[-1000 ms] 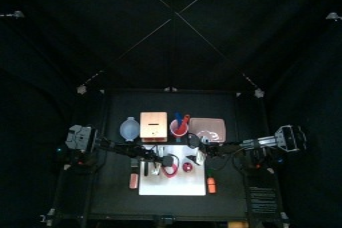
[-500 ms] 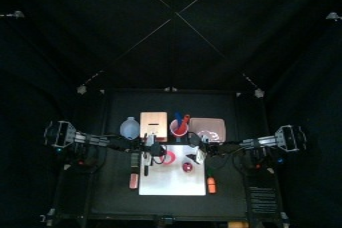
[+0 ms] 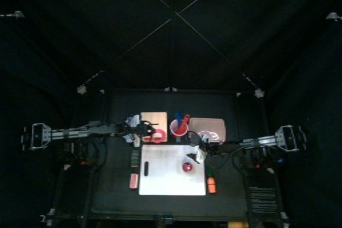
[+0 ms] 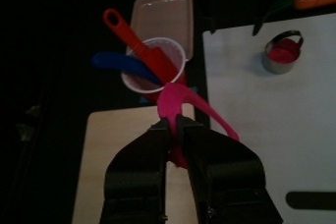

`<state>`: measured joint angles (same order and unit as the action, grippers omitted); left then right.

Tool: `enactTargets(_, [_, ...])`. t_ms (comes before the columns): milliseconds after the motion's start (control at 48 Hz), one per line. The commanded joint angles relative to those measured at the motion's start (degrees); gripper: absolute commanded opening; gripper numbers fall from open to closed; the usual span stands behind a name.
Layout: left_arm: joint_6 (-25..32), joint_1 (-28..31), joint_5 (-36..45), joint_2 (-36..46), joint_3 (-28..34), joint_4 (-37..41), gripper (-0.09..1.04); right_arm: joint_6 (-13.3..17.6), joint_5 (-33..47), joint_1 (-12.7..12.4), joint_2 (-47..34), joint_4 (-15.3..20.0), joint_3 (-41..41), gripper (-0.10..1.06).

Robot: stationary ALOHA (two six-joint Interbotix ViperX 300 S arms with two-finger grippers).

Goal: Get the cutter from the drawer then cut the dough then place the extra dough in the bowl
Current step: Place the extra dough in the bowl

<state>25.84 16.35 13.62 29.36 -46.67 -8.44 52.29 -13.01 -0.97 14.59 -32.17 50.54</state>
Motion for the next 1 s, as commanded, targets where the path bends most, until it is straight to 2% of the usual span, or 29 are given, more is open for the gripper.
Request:
enactTargets(21, [-0.18, 2.46, 0.53, 5.45, -2.64, 0.09, 0.53, 0.00, 0.35, -0.53, 1.23, 0.18, -0.53, 0.98])
enactTargets(271, [-0.26, 6.24, 1.76, 18.37, -10.72, -1.49, 0.53, 0.00, 0.26, -0.97, 1.23, 0.79, -0.09, 0.98])
enactTargets(417, [-0.35, 10.63, 5.01, 21.88, -13.62, -2.29, 0.53, 0.00, 0.44, -0.97, 1.23, 0.70, -0.18, 0.98])
enactTargets(542, [-0.35, 15.29, 9.58, 21.71, -15.12, -2.37, 0.53, 0.00, 1.05, -0.97, 1.23, 0.79, 0.00, 0.98])
enactTargets(667, [-0.26, 18.28, 10.72, 21.27, -16.61, -2.64, 0.53, 0.00, 1.49, -0.97, 1.23, 0.62, 0.09, 0.98])
enactTargets(854, [-0.09, 18.72, 9.23, 16.44, -19.25, -1.58, 0.54, -0.09, 1.67, -1.49, 1.23, 0.53, 0.00, 0.98])
enactTargets(1000, [-0.26, 18.37, 6.94, 10.63, -18.90, -1.67, 0.56, -0.09, 2.20, -1.93, 1.23, 0.53, -0.09, 0.98])
